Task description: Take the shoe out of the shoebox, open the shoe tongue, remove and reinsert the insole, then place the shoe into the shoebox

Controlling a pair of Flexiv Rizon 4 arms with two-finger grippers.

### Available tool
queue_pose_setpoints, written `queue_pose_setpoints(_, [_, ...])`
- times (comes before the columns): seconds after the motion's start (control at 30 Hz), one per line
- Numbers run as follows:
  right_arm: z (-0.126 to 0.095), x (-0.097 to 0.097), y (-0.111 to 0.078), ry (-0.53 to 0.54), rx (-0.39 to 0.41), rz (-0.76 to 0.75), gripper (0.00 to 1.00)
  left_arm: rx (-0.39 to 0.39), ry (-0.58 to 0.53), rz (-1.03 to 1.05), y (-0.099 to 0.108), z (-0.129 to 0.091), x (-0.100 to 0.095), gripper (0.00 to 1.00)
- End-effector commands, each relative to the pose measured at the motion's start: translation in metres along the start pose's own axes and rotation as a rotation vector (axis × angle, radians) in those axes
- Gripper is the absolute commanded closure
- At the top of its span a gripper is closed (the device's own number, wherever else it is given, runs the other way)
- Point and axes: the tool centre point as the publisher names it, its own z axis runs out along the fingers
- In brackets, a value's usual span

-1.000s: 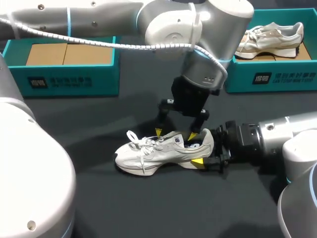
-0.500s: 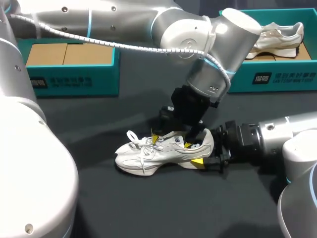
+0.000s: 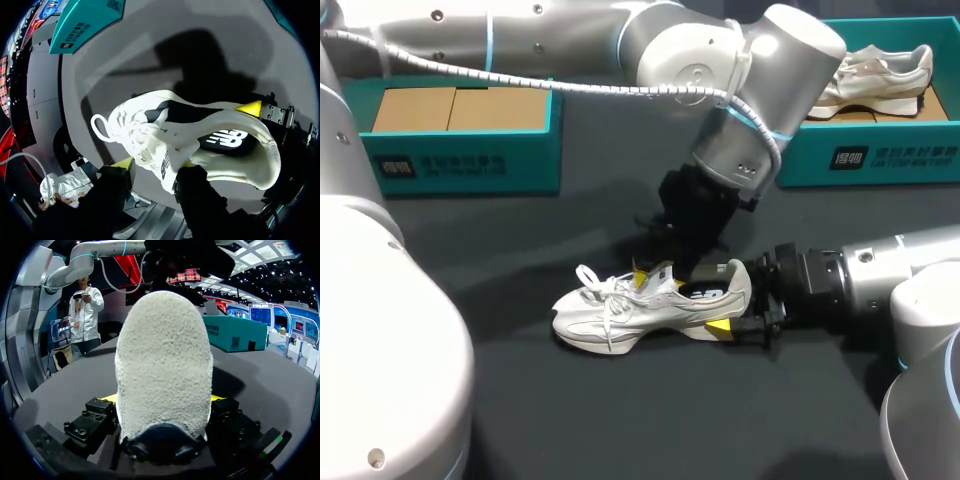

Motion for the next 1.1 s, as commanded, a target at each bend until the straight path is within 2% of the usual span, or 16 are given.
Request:
queue_pose_setpoints(0.03, [0.004, 0.002, -0.001, -0.001, 0.003, 0.001, 1.00, 0.031, 0.036, -0.006, 0.003, 0.001, -0.011, 1.00])
queue_pose_setpoints(0.17, [0.004, 0.002, -0.001, -0.001, 0.003, 0.001, 1.00, 0.079, 0.084, -0.006, 0.003, 0.001, -0.023, 1.00])
queue_pose_setpoints(0.47, [0.004, 0.002, -0.001, -0.001, 0.003, 0.001, 1.00, 0.086, 0.289, 0.013, -0.005, 0.009, -0.070, 1.00])
queue_pose_setpoints(0.63, [0.004, 0.002, -0.001, -0.001, 0.003, 0.001, 1.00, 0.097, 0.352, 0.016, -0.011, 0.021, -0.091, 1.00])
queue_pose_setpoints(0.73, [0.004, 0.002, -0.001, -0.001, 0.003, 0.001, 1.00, 0.097, 0.358, 0.017, -0.015, 0.029, -0.098, 1.00])
queue_pose_setpoints(0.9, [0.004, 0.002, -0.001, -0.001, 0.003, 0.001, 1.00, 0.096, 0.351, 0.019, -0.022, 0.044, -0.098, 1.00])
queue_pose_setpoints(1.0, [0.004, 0.002, -0.001, -0.001, 0.003, 0.001, 1.00, 0.099, 0.336, 0.020, -0.025, 0.055, -0.098, 0.80])
queue_pose_setpoints(1.1, [0.004, 0.002, -0.001, -0.001, 0.003, 0.001, 1.00, 0.107, 0.319, 0.022, -0.028, 0.065, -0.099, 0.68])
